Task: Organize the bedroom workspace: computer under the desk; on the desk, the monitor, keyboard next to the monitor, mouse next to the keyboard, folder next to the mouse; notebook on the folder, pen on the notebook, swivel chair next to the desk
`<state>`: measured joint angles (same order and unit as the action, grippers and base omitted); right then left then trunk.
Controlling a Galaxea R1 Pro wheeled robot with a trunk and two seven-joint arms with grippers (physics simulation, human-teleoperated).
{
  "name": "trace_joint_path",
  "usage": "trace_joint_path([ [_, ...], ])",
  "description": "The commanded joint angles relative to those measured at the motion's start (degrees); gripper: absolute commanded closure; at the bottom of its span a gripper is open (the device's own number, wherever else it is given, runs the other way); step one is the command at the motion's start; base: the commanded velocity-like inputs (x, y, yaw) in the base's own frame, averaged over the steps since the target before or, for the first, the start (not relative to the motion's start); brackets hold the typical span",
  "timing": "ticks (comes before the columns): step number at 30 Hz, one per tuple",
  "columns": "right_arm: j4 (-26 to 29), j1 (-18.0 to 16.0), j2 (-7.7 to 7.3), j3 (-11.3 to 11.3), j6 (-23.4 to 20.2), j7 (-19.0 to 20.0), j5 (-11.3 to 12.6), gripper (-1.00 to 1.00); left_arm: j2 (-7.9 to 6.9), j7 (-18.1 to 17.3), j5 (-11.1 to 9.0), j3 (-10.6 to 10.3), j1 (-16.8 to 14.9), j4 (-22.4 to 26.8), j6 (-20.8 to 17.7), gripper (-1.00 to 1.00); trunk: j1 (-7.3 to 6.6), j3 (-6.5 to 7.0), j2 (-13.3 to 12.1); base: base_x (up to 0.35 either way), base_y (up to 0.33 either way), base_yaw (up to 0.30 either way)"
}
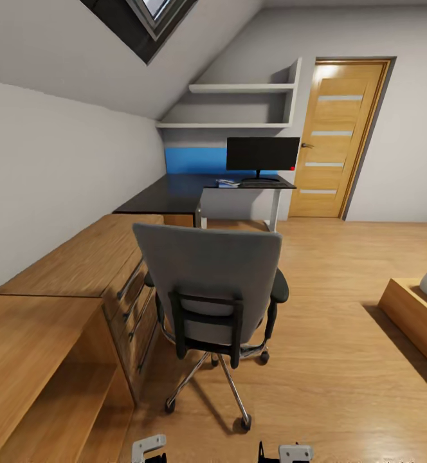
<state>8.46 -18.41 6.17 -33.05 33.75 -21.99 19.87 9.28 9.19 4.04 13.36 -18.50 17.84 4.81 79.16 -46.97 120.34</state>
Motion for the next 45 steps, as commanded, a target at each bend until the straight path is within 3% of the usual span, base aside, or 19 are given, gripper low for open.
trace_joint_path([
  [1, -0.1, 0.0, -0.06, -0.5, 0.6, -0.3, 0.4, -1.0, 0.02, 0.1, 0.4, 0.3, 0.0, -0.1, 0.6, -1.0, 0.22, -0.24, 0.4, 0.0, 0.0, 0.0],
  [17, -0.4, 0.0, -0.74, -0.4, 2.6, -0.4, 0.7, -1.0, -0.02, 0.5, 0.3, 0.4, 0.0, -3.3, 9.9, -1.0, 3.73, -3.11, 6.9, 0.0, 0.0, 0.0],
  [39, -0.4, 0.0, -0.56, -0.6, 2.9, -0.4, 0.3, -1.0, 0.02, 0.6, 0.3, 0.3, 0.0, -3.3, 11.1, -1.0, 8.56, -7.06, 15.7, 0.0, 0.0, 0.0],
  [43, 0.0, 0.0, -0.46, -0.8, 3.2, -0.3, 0.1, -1.0, 0.26, 0.5, 0.3, 0.3, 0.0, 1.1, 10.2, -1.0, 9.44, -7.78, 17.3, 0.0, 0.0, 0.0],
  [44, 2.4, -0.1, -0.35, -0.7, 3.1, -0.3, 0.0, -1.0, 0.71, 0.4, 0.3, 0.3, -0.1, 8.9, 4.3, -1.0, 9.66, -7.96, 17.7, 0.0, 0.0, 0.0],
  [45, 3.4, -0.2, -0.33, -0.7, 2.9, -0.4, 0.0, -1.0, 0.72, 0.5, 0.3, 0.3, -0.1, 10.7, 2.4, -1.0, 9.88, -8.14, 18.1, 0.0, 0.0, 0.0],
])
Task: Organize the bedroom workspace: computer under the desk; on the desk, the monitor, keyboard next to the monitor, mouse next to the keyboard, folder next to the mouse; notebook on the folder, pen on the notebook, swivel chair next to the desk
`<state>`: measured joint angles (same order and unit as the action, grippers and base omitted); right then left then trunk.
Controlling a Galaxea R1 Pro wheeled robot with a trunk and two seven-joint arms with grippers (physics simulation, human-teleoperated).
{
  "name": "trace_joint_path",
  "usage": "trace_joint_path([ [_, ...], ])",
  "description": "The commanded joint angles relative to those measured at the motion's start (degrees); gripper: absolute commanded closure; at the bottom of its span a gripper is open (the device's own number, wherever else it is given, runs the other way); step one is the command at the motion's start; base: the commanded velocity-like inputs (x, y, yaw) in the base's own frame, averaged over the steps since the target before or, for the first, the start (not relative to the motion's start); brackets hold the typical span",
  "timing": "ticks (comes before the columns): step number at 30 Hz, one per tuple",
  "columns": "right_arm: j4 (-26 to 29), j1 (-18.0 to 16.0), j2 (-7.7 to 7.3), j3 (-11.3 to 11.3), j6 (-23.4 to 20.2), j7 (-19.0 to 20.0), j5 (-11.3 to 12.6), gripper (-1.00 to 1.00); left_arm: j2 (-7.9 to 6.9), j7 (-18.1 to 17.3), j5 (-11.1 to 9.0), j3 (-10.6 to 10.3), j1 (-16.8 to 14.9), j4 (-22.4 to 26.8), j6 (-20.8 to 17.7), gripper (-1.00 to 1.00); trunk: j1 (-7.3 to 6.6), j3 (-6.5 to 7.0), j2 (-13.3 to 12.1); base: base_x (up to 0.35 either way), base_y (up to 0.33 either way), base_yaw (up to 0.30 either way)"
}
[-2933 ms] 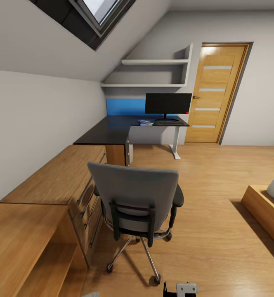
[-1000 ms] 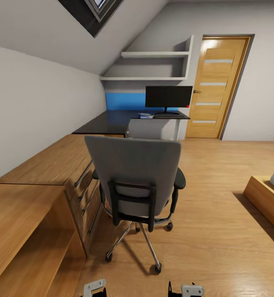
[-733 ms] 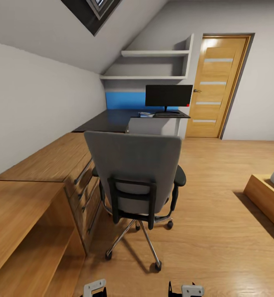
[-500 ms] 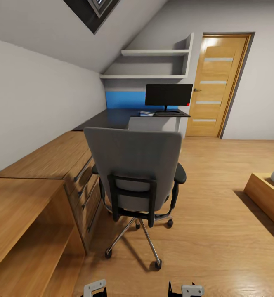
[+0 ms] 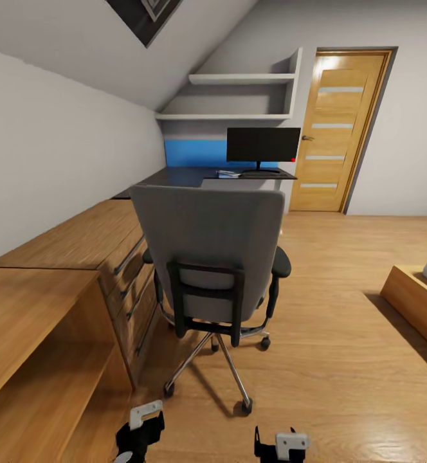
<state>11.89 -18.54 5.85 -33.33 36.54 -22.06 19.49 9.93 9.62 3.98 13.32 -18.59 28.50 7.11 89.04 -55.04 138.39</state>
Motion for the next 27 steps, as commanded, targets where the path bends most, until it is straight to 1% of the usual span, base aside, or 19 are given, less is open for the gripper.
trace_joint_path([
  [1, 1.3, -0.1, 0.0, -0.4, -0.1, -0.4, 0.4, -1.0, 0.06, 0.0, 0.4, 0.3, 0.0, 1.9, -2.1, -1.0, 0.22, -0.24, 0.4, 0.0, 0.0, 0.0],
  [4, 6.0, -0.2, 0.02, -0.4, -1.9, -0.6, 0.3, -1.0, 0.06, -0.1, 0.4, 0.3, -0.1, 7.7, -9.0, -1.0, 0.87, -0.78, 1.6, 0.0, 0.0, 0.0],
  [6, 9.4, -0.3, 0.01, -0.4, -4.4, -0.7, 0.3, -1.0, 0.06, -0.2, 0.3, 0.2, -0.2, 11.5, -13.6, -1.0, 1.31, -1.14, 2.4, 0.0, 0.0, 0.0],
  [7, 13.1, -0.3, -0.05, -0.4, -7.8, -0.7, 0.3, -1.0, 0.06, -0.2, 0.3, 0.2, -0.5, 14.9, -17.6, -1.0, 1.53, -1.32, 2.8, 0.0, 0.0, 0.0],
  [10, 19.0, -0.6, -0.21, -0.2, -13.8, -0.8, 0.3, -1.0, 0.06, -0.2, 0.3, 0.2, -1.6, 19.0, -21.6, -1.0, 2.19, -1.86, 4.0, 0.0, 0.0, 0.0],
  [11, 23.1, -0.9, -0.29, -0.1, -17.9, -1.0, 0.4, -1.0, 0.06, -0.2, 0.2, 0.2, -2.8, 20.9, -23.2, -1.0, 2.41, -2.04, 4.4, 0.0, 0.0, 0.0],
  [12, 25.2, -1.1, -0.33, -0.1, -20.0, -1.1, 0.4, -1.0, 0.06, -0.3, 0.2, 0.2, -3.5, 21.6, -23.8, -1.0, 2.63, -2.22, 4.8, 0.0, 0.0, 0.0],
  [16, 32.9, -1.8, -0.55, 0.1, -27.9, -1.7, 0.4, -1.0, 0.06, -0.3, 0.2, -0.1, -6.7, 23.2, -26.4, -1.0, 2.73, -3.1, 4.9, 0.0, 0.0, 0.0],
  [21, 40.7, -3.5, -1.07, 1.0, -37.0, -3.4, 0.4, -1.0, 0.06, -0.2, 0.1, -1.6, -9.7, 24.0, -31.4, -1.0, 2.86, -4.21, 5.0, 0.0, 0.0, 0.0],
  [23, 42.9, -4.0, -1.27, 1.7, -39.5, -4.1, 0.4, -1.0, 0.06, -0.2, 0.1, -2.1, -10.3, 24.1, -33.1, -1.0, 2.91, -4.66, 5.0, 0.0, 0.0, 0.0],
  [27, 46.0, -4.5, -1.68, 3.4, -42.2, -4.8, 0.4, -1.0, 0.06, -0.4, 0.1, -3.1, -10.9, 24.2, -34.7, -1.0, 2.91, -4.66, 5.0, 0.0, 0.0, 0.0],
])
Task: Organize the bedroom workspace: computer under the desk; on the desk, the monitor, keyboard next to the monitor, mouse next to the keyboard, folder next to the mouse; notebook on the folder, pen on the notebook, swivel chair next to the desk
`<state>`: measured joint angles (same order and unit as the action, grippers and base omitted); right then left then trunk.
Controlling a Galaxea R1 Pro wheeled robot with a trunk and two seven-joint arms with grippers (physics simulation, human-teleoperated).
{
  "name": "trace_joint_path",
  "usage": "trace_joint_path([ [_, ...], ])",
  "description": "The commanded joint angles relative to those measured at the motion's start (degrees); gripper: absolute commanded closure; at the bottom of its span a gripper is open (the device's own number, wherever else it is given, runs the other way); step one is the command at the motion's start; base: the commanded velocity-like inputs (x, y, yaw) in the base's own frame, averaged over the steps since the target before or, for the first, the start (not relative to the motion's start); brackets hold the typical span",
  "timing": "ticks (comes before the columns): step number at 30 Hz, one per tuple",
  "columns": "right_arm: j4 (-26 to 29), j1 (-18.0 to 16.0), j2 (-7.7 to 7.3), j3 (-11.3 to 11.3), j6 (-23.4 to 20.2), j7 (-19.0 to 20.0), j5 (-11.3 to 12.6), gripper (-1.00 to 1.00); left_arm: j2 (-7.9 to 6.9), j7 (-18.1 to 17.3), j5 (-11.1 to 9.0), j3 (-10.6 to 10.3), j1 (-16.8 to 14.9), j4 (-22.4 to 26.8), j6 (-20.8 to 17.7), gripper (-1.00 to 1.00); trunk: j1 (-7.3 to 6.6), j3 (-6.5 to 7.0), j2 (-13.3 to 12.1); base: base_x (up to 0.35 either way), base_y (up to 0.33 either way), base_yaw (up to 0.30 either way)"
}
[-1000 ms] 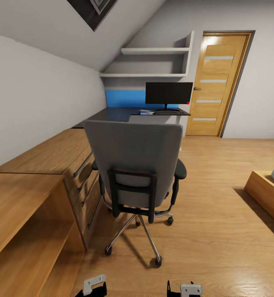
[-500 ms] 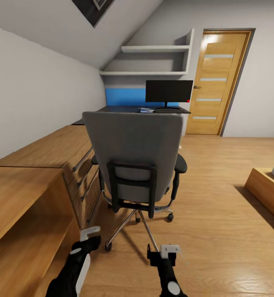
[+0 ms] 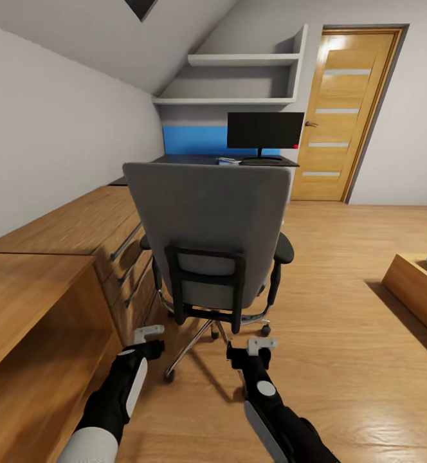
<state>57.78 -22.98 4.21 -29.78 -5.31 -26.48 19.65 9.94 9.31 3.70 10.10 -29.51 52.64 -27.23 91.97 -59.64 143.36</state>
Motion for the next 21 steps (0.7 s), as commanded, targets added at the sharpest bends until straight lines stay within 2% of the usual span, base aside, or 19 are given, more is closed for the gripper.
trace_joint_path([
  [1, 0.5, -0.1, -0.11, 0.2, -0.6, -0.5, 0.2, -1.0, 0.06, -0.2, 0.4, -0.3, -0.1, 0.1, -0.5, -1.0, -0.01, -0.06, 0.0, 0.0, 0.0, 0.0],
  [3, 1.0, -0.2, -0.26, 0.6, -1.0, -0.7, 0.2, -1.0, 0.06, -0.3, 0.4, -1.5, -0.2, 0.1, -0.6, -1.0, -0.01, -0.06, 0.0, 0.0, 0.0, 0.0],
  [4, 0.8, -0.3, -0.35, 0.9, -0.9, -0.7, 0.3, -1.0, 0.06, -0.4, 0.4, -3.1, -0.3, 0.1, -0.4, -1.0, -0.01, -0.06, 0.0, 0.0, 0.0, 0.0],
  [7, -1.0, -0.3, -0.52, 1.2, 0.8, -0.8, 0.3, -1.0, 0.06, -0.4, 0.3, -5.2, -0.4, 0.1, 0.4, -1.0, -0.01, -0.06, 0.0, 0.0, 0.0, 0.0],
  [9, -3.9, -0.4, -0.69, 1.3, 5.5, -0.7, 0.2, -1.0, 0.06, -0.5, 0.3, -7.0, -0.4, -1.0, 4.1, -1.0, -0.01, -0.06, 0.0, 0.0, 0.0, 0.0],
  [14, -5.1, -0.4, -0.71, 0.5, 8.3, -0.7, -0.5, -1.0, 0.06, -0.5, 0.3, -8.1, -0.5, -4.8, 9.4, -1.0, -0.01, -0.06, 0.0, 0.0, 0.0, 0.0],
  [18, -6.3, -0.4, -0.45, -0.4, 8.9, -0.5, -2.0, -1.0, 0.06, -0.5, 0.4, -8.5, -0.5, -9.0, 12.5, -1.0, -0.01, -0.06, 0.0, 0.0, 0.0, 0.0],
  [21, -6.6, -0.4, -0.38, -1.2, 9.0, -0.5, -2.2, -1.0, 0.06, -0.5, 0.4, -8.6, -0.5, -10.7, 14.9, -1.0, -0.01, -0.06, 0.0, 0.0, 0.0, 0.0],
])
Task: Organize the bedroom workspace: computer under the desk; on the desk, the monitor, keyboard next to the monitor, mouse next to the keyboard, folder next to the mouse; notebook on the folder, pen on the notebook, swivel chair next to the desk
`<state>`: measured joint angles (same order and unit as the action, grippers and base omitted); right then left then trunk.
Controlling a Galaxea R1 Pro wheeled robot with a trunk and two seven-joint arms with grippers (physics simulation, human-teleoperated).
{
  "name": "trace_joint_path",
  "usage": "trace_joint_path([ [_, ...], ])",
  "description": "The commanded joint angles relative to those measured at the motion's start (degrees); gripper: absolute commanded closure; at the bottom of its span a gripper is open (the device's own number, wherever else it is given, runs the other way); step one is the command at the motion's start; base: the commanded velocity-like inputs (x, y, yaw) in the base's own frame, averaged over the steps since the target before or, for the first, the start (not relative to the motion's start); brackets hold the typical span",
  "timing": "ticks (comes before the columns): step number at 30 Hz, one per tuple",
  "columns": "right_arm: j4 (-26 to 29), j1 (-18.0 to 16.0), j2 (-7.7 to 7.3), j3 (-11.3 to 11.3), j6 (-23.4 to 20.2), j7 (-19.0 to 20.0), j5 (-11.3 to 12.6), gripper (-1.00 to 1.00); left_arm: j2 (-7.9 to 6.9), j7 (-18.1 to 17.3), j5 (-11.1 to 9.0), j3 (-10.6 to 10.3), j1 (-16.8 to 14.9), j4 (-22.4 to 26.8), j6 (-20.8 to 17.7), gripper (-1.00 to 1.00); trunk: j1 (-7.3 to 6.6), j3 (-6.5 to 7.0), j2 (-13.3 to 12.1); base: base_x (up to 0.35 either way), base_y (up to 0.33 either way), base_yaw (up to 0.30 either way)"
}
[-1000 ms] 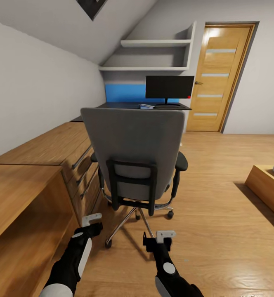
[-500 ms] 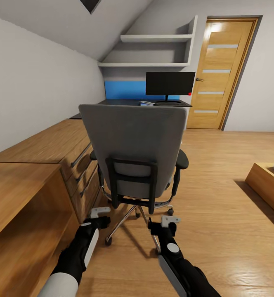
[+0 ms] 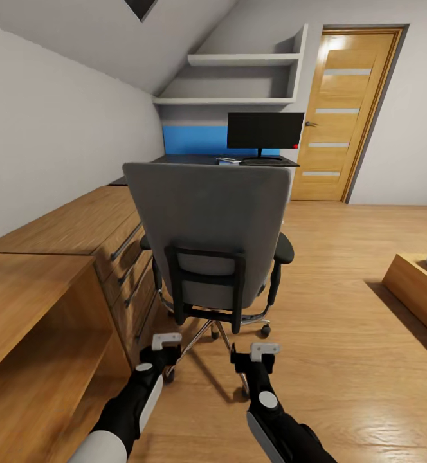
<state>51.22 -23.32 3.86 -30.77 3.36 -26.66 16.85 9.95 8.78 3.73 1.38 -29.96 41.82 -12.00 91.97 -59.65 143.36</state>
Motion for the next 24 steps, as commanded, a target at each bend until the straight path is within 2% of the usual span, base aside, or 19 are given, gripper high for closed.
trace_joint_path([
  [1, -0.1, -0.1, -0.03, -0.5, 0.4, -0.3, 0.6, -1.0, 0.05, 0.0, 0.4, 0.1, 0.0, -0.2, 0.3, -1.0, -0.01, -0.05, 0.0, 0.0, 0.0, 0.0],
  [2, -0.1, -0.1, -0.01, -1.3, 0.5, -0.3, 0.6, -1.0, 0.05, 0.0, 0.4, 0.1, 0.0, -0.9, 1.6, -1.0, -0.01, -0.05, 0.0, 0.01, 0.0, 0.0],
  [6, -0.2, -0.1, -0.04, -1.8, 0.5, -0.3, 0.6, -1.0, 0.05, 0.0, 0.4, 0.1, 0.0, -1.3, 2.4, -1.0, -0.01, -0.05, 0.0, 0.122, 0.0, 0.0],
  [15, -0.2, -0.1, -0.16, -1.9, 0.5, -0.3, 0.6, -1.0, 0.05, 0.0, 0.4, 0.1, 0.0, -2.5, 2.7, -1.0, -0.01, -0.05, 0.0, 0.079, 0.0, 0.0],
  [24, -0.2, -0.1, -0.06, -2.0, 0.5, -0.2, 0.6, -1.0, 0.05, 0.0, 0.4, 0.0, 0.0, -3.5, 2.8, -1.0, -0.01, -0.05, 0.0, 0.18, 0.0, 0.0],
])
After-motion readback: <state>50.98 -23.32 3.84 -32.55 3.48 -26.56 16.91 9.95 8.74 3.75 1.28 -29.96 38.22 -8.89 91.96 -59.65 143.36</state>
